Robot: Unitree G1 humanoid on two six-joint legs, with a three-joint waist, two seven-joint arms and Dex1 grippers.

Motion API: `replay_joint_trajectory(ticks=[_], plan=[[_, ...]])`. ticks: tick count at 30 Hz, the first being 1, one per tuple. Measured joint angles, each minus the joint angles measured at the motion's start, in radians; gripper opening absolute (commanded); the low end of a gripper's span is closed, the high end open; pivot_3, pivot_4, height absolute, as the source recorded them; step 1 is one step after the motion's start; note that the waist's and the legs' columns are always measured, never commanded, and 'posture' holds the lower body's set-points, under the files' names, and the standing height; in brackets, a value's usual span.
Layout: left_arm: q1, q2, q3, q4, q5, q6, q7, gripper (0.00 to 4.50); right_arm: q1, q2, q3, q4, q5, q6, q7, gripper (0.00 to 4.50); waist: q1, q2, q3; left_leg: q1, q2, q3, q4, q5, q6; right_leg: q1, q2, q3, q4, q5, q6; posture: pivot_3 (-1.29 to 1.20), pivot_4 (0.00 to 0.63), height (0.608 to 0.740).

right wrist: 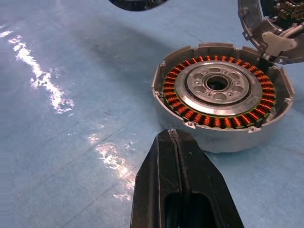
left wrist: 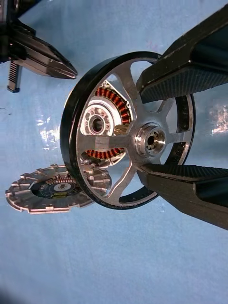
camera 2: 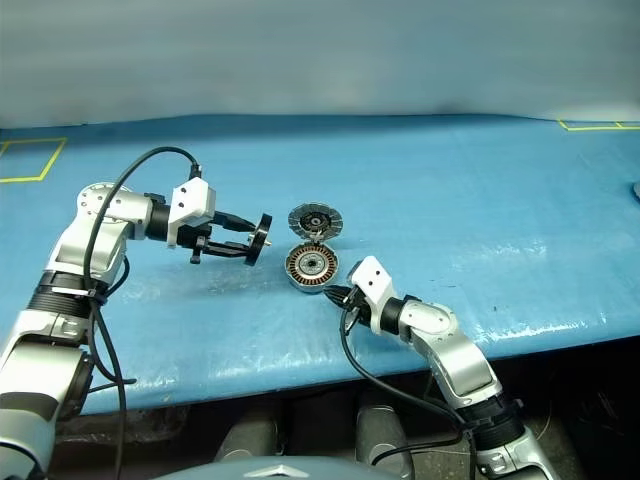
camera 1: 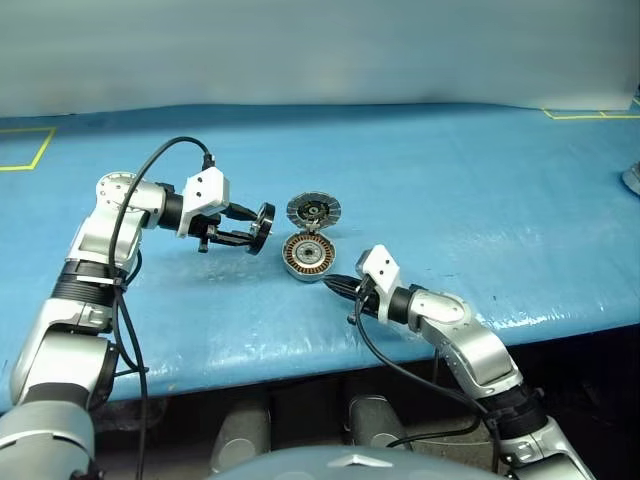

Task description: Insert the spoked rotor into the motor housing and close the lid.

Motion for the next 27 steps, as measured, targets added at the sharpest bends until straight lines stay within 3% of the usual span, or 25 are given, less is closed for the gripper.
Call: replay_joint_trajectory(ticks=[5,15,27], plan=[[-0.022,-0.055,-0.035,0.053,0.005,0.005,0.003,1.96,0.018,0.038,-0.053,0.000,0.080,-0.040,0.055,0.00,0.002,0.000,0.000,0.000,0.000,0.000,0.001,0.001,0.000,0.000,0.000,0.000,0.001,0.000,0.000,0.00,0.150,0.740],[-0.104,-0.155,-0.072,0.202,0.049,-0.074,0.029,1.96,0.045,0.039,-0.068,0.003,0.076,-0.053,0.053,0.00,0.000,0.000,0.000,0.001,0.000,0.001,0.001,0.001,0.000,0.000,0.000,0.001,0.003,0.000,0.000,0.00,0.150,0.740],[-0.150,-0.197,-0.111,0.303,0.093,-0.147,0.019,1.96,0.069,0.061,-0.079,0.045,0.106,-0.098,0.096,0.00,0.000,0.000,0.000,0.002,0.000,0.001,0.001,0.001,0.000,0.000,0.000,0.002,0.004,0.000,0.000,0.00,0.150,0.740]])
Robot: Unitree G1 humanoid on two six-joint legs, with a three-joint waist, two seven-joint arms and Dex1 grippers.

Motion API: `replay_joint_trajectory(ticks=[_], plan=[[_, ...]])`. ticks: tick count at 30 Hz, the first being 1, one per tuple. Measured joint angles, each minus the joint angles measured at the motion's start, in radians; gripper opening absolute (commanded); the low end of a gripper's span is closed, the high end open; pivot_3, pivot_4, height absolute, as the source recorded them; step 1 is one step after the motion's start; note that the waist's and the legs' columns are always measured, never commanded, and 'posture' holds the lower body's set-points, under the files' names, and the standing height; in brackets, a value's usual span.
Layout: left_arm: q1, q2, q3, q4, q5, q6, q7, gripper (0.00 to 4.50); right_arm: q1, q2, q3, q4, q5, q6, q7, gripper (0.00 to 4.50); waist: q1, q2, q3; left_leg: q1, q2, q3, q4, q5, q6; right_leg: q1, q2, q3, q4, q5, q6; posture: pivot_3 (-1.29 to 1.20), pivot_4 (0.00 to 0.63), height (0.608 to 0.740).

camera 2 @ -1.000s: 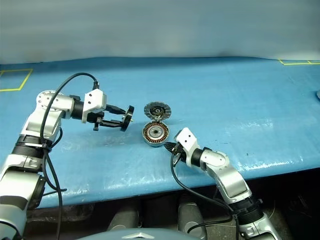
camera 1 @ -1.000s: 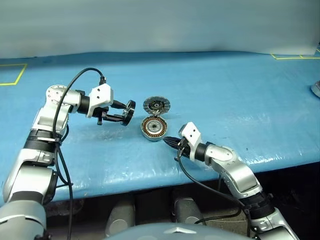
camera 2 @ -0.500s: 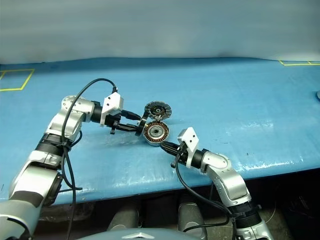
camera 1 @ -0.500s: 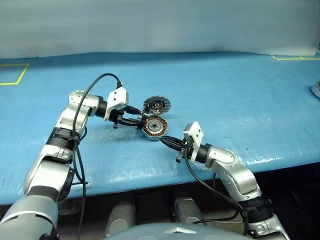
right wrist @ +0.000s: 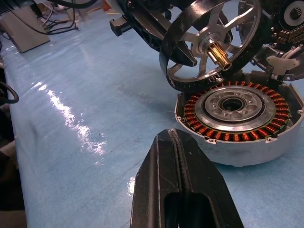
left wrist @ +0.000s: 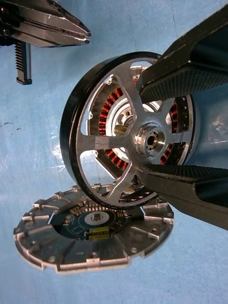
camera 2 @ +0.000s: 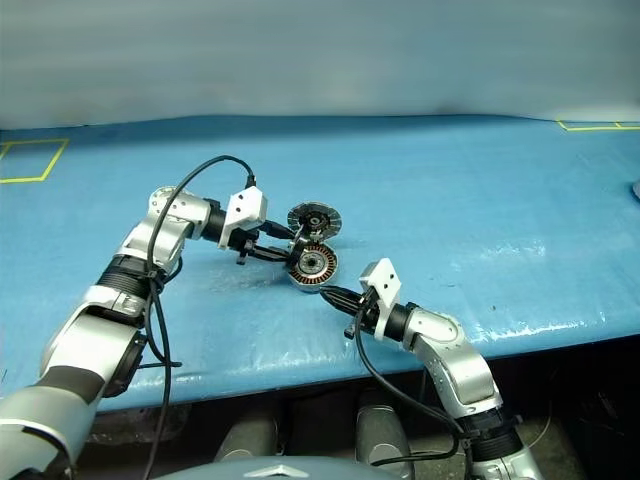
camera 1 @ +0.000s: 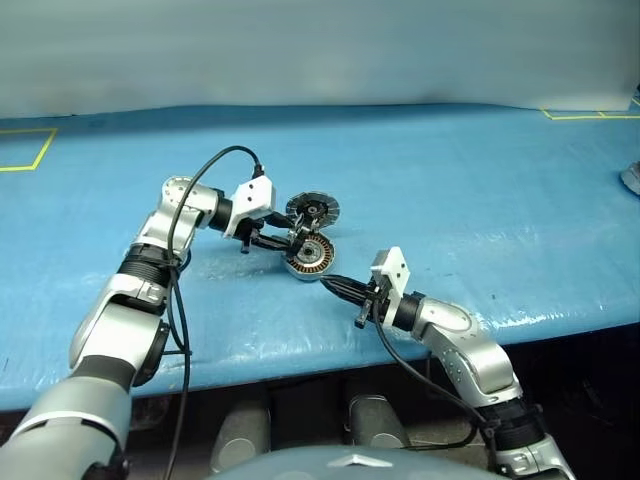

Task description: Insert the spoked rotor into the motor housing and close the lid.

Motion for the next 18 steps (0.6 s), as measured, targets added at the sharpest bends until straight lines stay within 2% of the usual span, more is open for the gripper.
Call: replay_joint_trajectory(ticks=[17,18], plan=[[-0.016,-0.006,-0.004,0.016,0.038,-0.036,-0.017,1.96,0.004,0.018,-0.001,0.051,-0.016,-0.055,0.003,0.00,0.000,0.000,0.000,0.001,0.000,0.000,0.000,0.000,0.000,0.000,0.000,0.000,0.001,0.000,0.000,0.00,0.150,0.740],[-0.019,-0.005,-0.009,0.017,0.040,-0.036,-0.019,2.47,0.004,0.019,-0.001,0.051,-0.018,-0.056,0.002,0.00,0.000,0.000,0.000,0.001,0.000,0.000,0.000,0.000,0.000,0.000,0.000,0.000,0.001,0.000,0.000,0.00,0.150,0.740]])
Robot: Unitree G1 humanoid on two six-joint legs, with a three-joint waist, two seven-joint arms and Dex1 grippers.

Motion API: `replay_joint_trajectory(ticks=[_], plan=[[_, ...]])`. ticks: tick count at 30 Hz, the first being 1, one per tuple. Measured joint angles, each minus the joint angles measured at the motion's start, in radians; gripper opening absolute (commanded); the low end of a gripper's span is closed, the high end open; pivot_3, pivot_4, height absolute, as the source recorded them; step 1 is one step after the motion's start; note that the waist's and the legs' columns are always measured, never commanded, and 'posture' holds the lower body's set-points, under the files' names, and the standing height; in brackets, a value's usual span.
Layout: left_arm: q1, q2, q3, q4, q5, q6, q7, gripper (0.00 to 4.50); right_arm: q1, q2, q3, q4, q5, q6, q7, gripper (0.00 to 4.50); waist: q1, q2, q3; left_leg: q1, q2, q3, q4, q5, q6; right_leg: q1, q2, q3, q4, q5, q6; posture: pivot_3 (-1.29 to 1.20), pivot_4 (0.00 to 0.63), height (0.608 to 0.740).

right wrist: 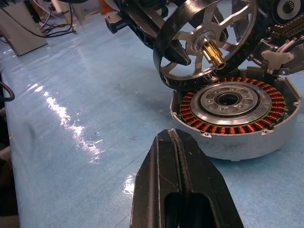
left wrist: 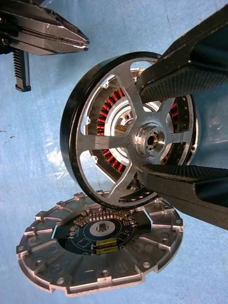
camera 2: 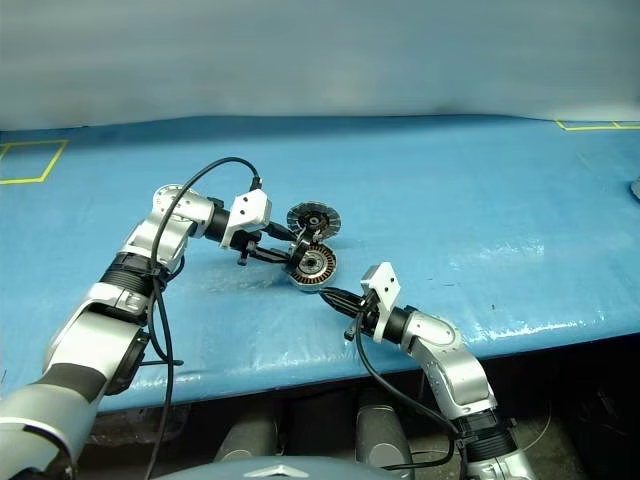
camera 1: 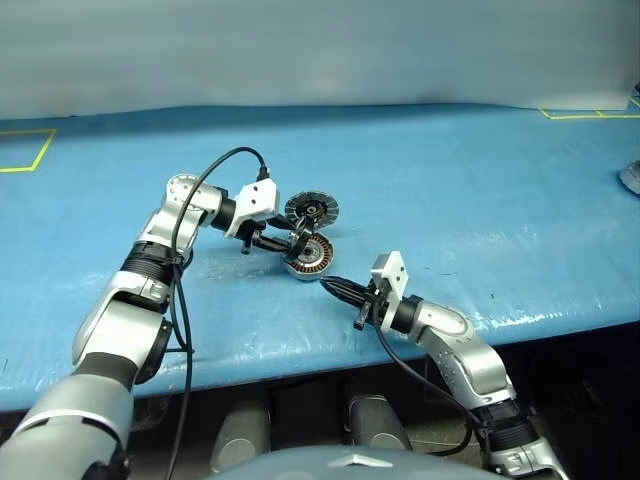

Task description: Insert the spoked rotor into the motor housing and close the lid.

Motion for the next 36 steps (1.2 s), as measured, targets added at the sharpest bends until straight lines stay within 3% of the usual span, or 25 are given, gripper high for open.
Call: replay_joint_trajectory(ticks=[5,23,36], plan=[[-0.004,-0.001,-0.009,0.020,0.027,-0.034,0.024,3.94,0.000,0.002,0.000,0.004,-0.008,-0.003,-0.002,0.00,-0.001,0.000,0.000,0.001,0.000,0.000,0.000,0.000,0.000,0.000,0.000,0.000,0.000,0.000,0.000,0.00,0.150,0.740],[-0.004,-0.007,-0.008,0.031,0.032,-0.052,0.052,3.94,-0.006,0.004,0.000,0.016,-0.016,-0.005,-0.004,0.00,0.000,0.000,0.000,0.000,0.000,0.000,0.000,0.000,0.000,0.000,0.000,0.000,0.000,0.000,0.000,0.00,0.150,0.740],[0.021,0.008,0.074,0.001,-0.034,-0.013,0.075,3.94,-0.012,0.002,0.003,0.018,-0.032,-0.005,-0.003,0.00,0.000,0.000,0.000,0.000,0.000,0.000,0.000,0.000,0.000,0.000,0.000,0.000,0.000,0.000,0.000,0.00,0.150,0.740]])
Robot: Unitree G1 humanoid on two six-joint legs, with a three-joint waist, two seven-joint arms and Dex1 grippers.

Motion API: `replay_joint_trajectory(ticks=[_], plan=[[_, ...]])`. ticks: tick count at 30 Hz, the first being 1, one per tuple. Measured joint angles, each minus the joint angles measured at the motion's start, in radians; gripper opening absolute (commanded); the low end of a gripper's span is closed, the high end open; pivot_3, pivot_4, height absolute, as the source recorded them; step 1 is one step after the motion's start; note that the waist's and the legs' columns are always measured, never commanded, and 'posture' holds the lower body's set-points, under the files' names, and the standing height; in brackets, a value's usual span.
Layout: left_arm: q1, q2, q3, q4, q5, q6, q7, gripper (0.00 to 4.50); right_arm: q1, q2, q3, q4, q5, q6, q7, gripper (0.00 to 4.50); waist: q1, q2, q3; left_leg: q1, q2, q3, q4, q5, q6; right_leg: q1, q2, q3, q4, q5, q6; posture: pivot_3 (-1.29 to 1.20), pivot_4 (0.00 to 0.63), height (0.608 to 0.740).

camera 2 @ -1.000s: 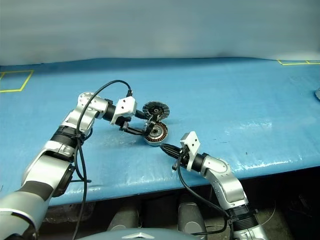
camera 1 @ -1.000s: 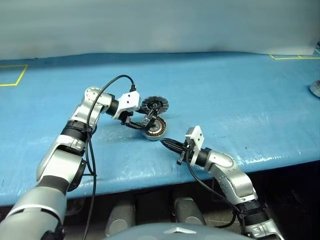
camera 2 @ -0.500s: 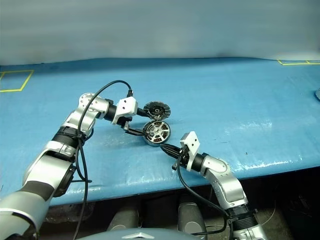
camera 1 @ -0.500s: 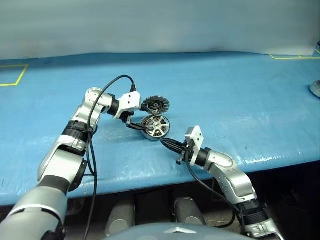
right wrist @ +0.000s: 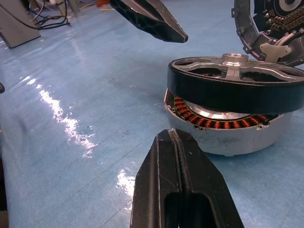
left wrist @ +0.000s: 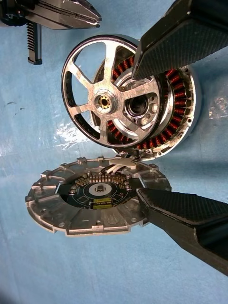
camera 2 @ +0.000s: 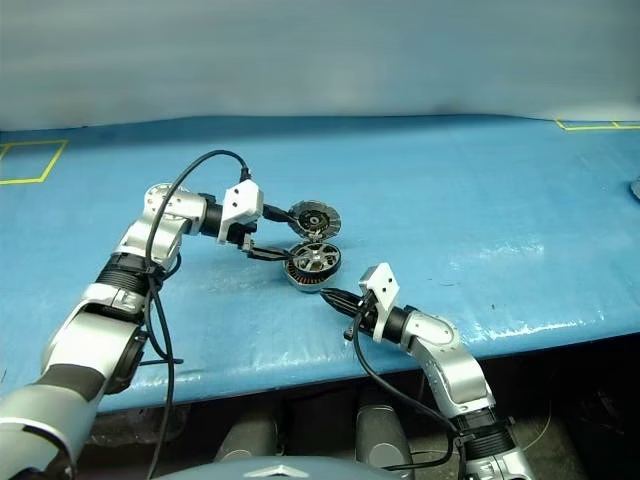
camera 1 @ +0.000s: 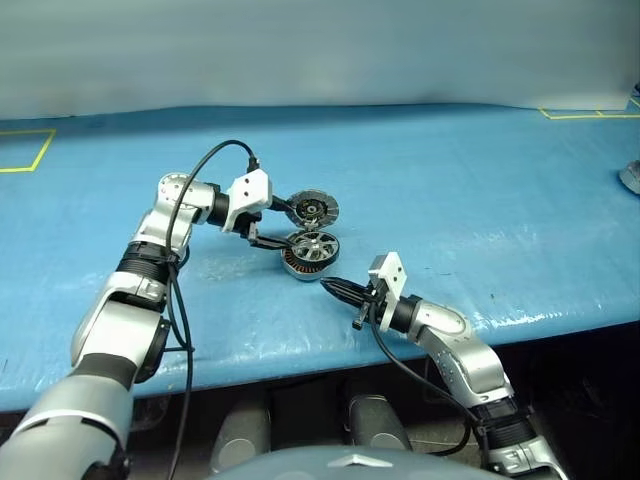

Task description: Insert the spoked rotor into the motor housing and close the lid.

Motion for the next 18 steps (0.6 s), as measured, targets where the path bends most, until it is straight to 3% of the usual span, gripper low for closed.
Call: replay_joint_trajectory(ticks=[18], plan=[[0.235,0.074,0.081,-0.249,-0.143,0.169,0.012,3.94,0.048,-0.062,-0.067,-0.152,0.004,0.078,-0.090,0.00,0.001,0.000,0.000,0.001,0.000,0.000,-0.001,0.000,0.000,0.000,0.000,0.000,0.000,-0.002,-0.003,0.00,0.150,0.740]])
